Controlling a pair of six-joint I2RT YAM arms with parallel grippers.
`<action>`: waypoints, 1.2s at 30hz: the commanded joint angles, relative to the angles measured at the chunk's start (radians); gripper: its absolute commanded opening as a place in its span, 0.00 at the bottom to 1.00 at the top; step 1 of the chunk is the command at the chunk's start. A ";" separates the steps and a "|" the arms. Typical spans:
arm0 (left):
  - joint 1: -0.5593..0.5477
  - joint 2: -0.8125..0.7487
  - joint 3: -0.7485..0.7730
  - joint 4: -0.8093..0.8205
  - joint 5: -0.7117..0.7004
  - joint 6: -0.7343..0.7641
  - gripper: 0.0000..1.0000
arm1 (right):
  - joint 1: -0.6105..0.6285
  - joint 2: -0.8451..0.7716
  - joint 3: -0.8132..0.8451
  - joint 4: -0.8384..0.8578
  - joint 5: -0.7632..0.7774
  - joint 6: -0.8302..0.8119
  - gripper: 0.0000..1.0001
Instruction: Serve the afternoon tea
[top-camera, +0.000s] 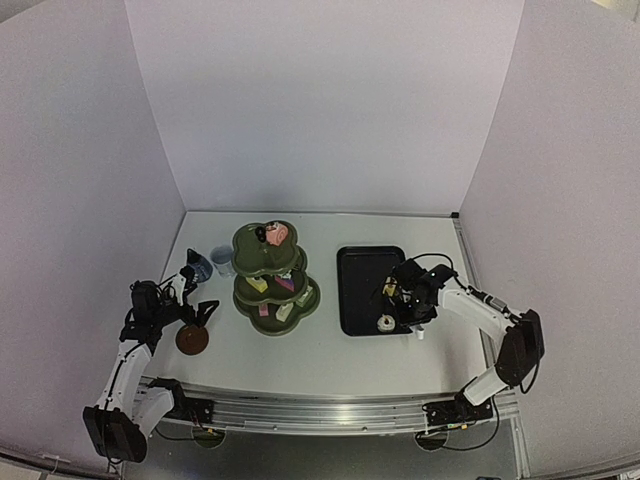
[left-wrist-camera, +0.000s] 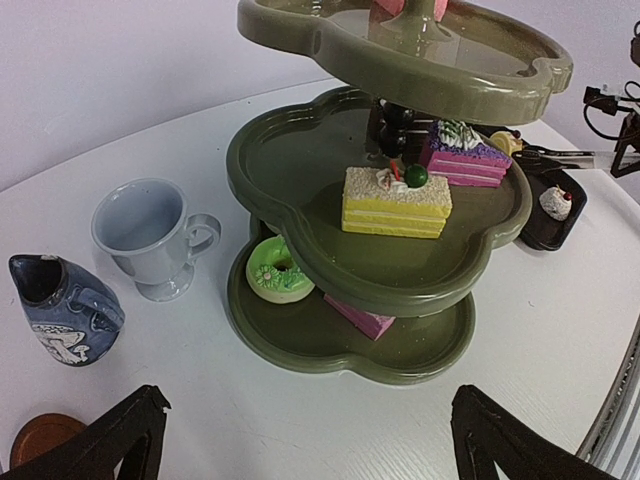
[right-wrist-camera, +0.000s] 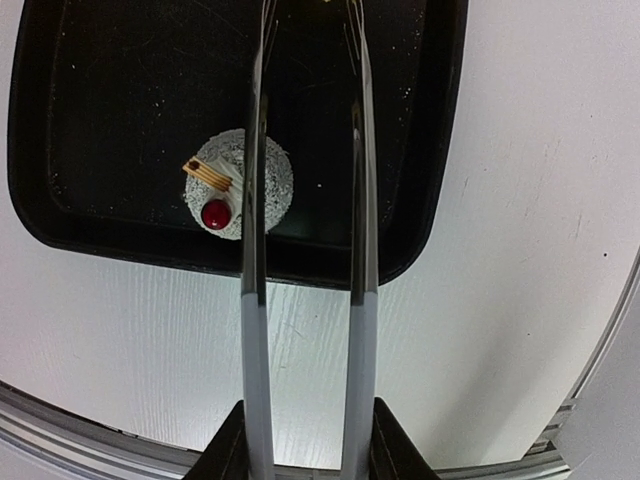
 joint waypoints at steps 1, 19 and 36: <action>-0.004 -0.003 0.008 0.020 0.008 0.006 1.00 | -0.012 0.015 0.050 0.025 0.024 -0.042 0.33; -0.004 -0.011 0.005 0.014 0.002 0.006 1.00 | -0.026 0.058 0.069 0.056 0.036 -0.101 0.16; -0.004 -0.016 -0.003 0.015 -0.001 0.006 1.00 | -0.025 -0.002 0.089 0.076 0.088 -0.077 0.00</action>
